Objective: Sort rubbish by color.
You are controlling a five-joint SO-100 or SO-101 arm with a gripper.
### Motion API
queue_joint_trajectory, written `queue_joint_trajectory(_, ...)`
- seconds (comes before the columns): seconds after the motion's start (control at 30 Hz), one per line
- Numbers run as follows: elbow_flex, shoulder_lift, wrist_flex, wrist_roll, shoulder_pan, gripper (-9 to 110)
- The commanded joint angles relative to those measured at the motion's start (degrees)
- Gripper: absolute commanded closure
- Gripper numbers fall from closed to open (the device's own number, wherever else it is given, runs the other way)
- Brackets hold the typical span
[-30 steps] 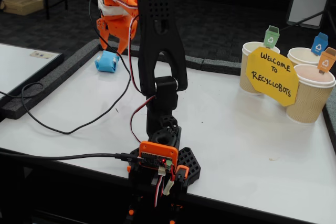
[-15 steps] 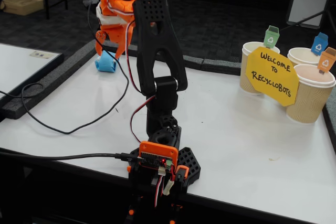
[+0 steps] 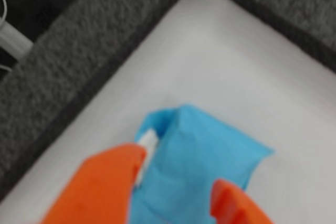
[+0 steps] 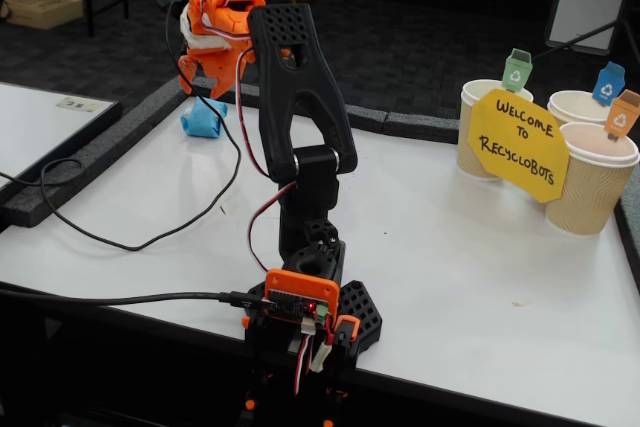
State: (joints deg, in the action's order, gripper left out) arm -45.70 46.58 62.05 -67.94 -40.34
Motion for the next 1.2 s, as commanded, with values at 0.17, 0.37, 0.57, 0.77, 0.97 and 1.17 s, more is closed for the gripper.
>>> queue_joint_trajectory(0.17, 5.0, 3.1, 1.9, -1.2, -0.4, 92)
queue_joint_trajectory(0.37, 4.8, 0.5, 1.4, -1.2, -0.5, 87)
queue_joint_trajectory(0.57, 4.8, -0.9, 1.3, -1.2, -0.5, 84)
queue_joint_trajectory(0.77, 4.8, -2.1, 3.0, -2.5, -0.4, 80)
queue_joint_trajectory(0.97, 6.2, -2.2, 4.7, -4.3, 0.6, 79)
queue_joint_trajectory(1.17, 8.2, -2.2, 5.6, -4.9, 0.8, 80)
